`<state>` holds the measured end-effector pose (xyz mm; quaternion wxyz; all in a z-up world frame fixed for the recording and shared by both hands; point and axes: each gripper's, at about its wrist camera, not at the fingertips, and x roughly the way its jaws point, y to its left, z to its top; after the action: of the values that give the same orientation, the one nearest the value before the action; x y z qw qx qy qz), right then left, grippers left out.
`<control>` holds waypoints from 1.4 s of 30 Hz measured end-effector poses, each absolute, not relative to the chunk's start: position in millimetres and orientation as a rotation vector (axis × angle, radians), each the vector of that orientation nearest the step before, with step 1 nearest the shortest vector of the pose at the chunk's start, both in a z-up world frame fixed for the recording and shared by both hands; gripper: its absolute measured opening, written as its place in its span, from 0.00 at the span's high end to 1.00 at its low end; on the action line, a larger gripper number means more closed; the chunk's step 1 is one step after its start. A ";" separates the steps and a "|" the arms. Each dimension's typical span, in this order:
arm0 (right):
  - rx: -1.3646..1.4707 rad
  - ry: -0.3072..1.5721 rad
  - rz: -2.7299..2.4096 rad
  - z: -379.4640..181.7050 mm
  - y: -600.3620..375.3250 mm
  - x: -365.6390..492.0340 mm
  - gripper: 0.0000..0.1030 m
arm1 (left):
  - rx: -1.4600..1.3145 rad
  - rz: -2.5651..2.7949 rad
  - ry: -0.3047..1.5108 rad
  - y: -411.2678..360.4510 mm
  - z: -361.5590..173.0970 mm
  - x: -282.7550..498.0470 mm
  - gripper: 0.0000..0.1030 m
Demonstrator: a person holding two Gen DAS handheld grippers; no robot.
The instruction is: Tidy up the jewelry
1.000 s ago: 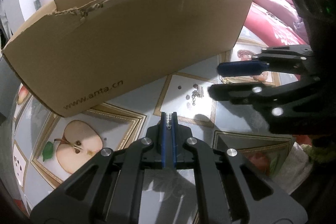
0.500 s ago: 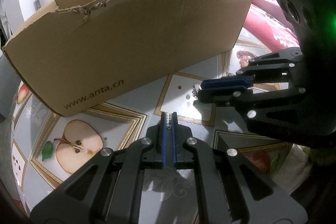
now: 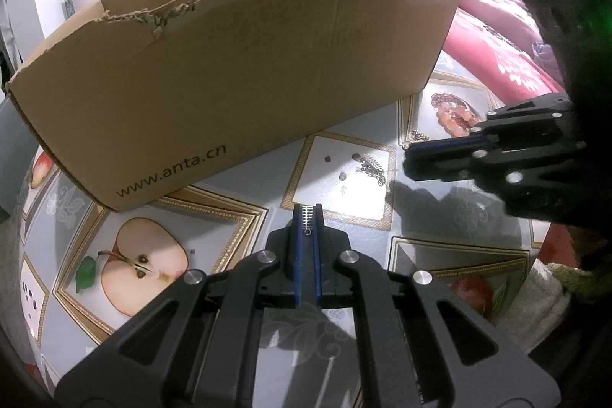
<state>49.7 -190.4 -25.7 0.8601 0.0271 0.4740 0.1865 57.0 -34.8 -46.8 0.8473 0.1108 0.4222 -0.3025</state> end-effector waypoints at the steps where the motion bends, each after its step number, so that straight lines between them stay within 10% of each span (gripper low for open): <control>1: 0.062 0.996 0.394 -24.8 -191.6 49.1 0.96 | 0.233 -0.637 0.890 -34.5 -46.8 57.1 0.96; 12: 0.044 0.995 0.349 -30.4 -180.0 69.3 0.77 | 0.235 -0.637 0.888 -33.9 -46.8 57.4 0.96; 42: 0.207 1.026 0.290 -29.0 -185.8 82.5 0.97 | 0.225 -0.634 0.879 -32.4 -44.9 58.1 0.96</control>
<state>82.5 -185.8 -29.0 0.8562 0.0986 0.4881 0.1380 58.1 -32.4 -44.9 0.8507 0.1066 0.4175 -0.3011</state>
